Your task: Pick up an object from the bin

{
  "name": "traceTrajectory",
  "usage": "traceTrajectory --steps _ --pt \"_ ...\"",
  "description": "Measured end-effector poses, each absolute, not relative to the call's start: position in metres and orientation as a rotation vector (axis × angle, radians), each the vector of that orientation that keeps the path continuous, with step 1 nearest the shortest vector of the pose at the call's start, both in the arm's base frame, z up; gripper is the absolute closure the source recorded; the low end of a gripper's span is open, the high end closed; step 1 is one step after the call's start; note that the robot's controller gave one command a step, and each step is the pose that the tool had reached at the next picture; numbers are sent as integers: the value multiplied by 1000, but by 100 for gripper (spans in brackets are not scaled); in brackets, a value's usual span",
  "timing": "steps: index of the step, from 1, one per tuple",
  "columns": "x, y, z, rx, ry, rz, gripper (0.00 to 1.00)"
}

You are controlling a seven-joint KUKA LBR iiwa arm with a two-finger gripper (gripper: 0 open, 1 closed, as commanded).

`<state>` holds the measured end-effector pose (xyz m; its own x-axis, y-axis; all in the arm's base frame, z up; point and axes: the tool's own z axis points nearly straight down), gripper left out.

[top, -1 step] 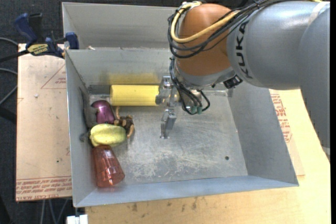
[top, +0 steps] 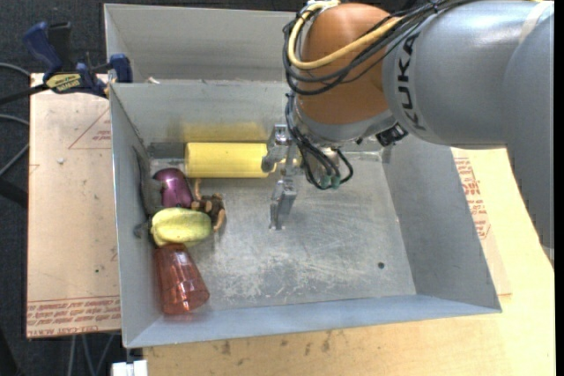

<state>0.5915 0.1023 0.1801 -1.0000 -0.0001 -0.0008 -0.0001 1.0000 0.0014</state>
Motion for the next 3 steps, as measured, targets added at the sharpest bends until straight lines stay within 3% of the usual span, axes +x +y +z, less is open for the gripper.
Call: traceTrajectory --steps 1,2,3 --pt "608 150 128 -171 3131 2 0" --pt "633 177 109 -253 3151 -3 0" --pt "606 192 121 20 3142 2 0"
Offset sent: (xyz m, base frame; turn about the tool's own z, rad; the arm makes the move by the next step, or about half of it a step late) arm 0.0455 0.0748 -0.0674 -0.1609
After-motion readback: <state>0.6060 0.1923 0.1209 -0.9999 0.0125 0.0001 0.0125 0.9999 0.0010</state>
